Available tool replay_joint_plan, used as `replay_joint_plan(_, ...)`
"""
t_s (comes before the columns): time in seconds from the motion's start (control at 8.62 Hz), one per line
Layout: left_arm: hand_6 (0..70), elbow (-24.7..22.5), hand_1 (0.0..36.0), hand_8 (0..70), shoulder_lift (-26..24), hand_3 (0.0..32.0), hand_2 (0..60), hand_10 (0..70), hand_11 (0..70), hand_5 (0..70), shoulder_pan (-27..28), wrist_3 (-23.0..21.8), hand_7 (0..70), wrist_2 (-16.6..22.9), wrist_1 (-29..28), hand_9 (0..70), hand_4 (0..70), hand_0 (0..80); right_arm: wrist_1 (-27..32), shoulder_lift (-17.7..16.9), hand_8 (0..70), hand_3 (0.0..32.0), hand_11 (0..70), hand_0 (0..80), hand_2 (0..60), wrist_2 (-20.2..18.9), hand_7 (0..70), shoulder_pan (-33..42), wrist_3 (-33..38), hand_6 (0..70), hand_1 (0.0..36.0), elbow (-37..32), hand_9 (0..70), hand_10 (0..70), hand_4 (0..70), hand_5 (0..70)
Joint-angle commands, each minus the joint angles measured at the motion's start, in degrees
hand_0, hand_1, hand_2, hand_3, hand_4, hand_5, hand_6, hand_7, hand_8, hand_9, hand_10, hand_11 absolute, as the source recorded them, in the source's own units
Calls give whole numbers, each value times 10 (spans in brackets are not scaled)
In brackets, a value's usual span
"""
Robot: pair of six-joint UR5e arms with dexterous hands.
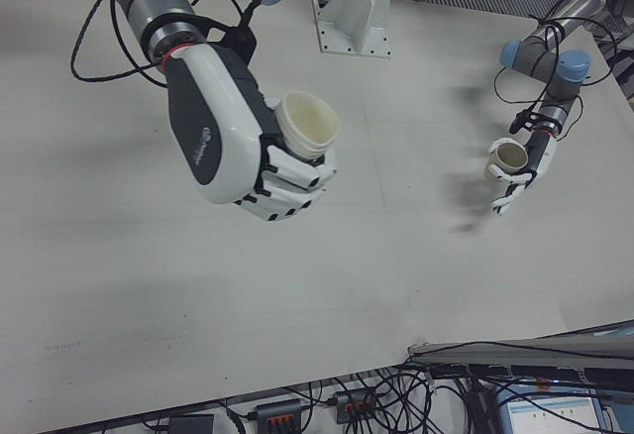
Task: Pour water
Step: 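Raise the right hand's cup above the cup in the left hand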
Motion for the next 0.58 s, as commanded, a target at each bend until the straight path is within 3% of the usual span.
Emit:
replay_joint_plan(0.0, 127, 21, 360, 65, -64, 0, 600, 61, 105, 700, 17, 0, 202, 1, 34, 88, 700, 604, -36, 128, 659, 0, 694, 800, 600, 46, 700, -71, -146, 700, 360, 5, 700, 478, 700, 700)
replay_joint_plan(0.12, 131, 26, 360, 64, -77, 0, 600, 58, 99, 700, 17, -1, 201, 2, 39, 86, 700, 602, -36, 158, 652, 0, 680, 800, 600, 50, 700, -111, -226, 700, 360, 2, 700, 468, 700, 700)
replay_joint_plan(0.46, 142, 27, 360, 65, -110, 0, 600, 51, 88, 700, 20, -4, 202, 4, 72, 84, 700, 605, -34, 194, 609, 0, 667, 800, 600, 131, 700, -231, -460, 700, 360, 3, 700, 460, 700, 700)
